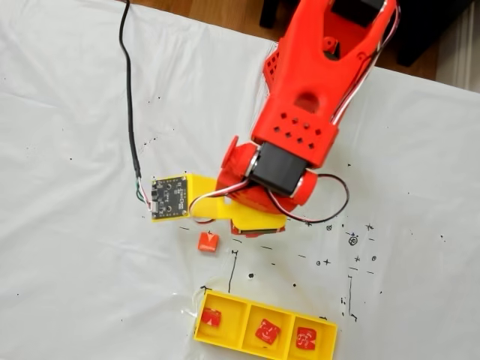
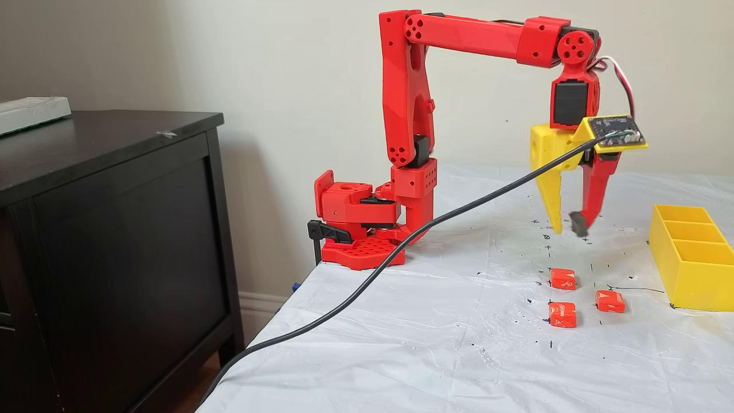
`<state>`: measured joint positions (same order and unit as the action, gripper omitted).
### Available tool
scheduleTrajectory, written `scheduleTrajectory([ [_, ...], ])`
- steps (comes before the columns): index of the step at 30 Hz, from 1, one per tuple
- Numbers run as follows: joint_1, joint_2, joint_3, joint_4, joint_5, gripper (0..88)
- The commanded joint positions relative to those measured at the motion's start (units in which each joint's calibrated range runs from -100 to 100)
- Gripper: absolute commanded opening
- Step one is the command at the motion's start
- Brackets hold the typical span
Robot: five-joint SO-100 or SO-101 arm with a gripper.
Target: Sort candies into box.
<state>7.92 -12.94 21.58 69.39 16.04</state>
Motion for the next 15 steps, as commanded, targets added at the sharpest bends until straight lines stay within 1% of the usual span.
scheduleTrajectory([
  [1,1.04,-9.71,8.06,-8.44,0.49,24.7],
  [8,1.32,-9.37,9.97,-7.46,0.98,31.5],
  [15,1.68,-5.13,9.6,-7.87,1.37,32.2],
])
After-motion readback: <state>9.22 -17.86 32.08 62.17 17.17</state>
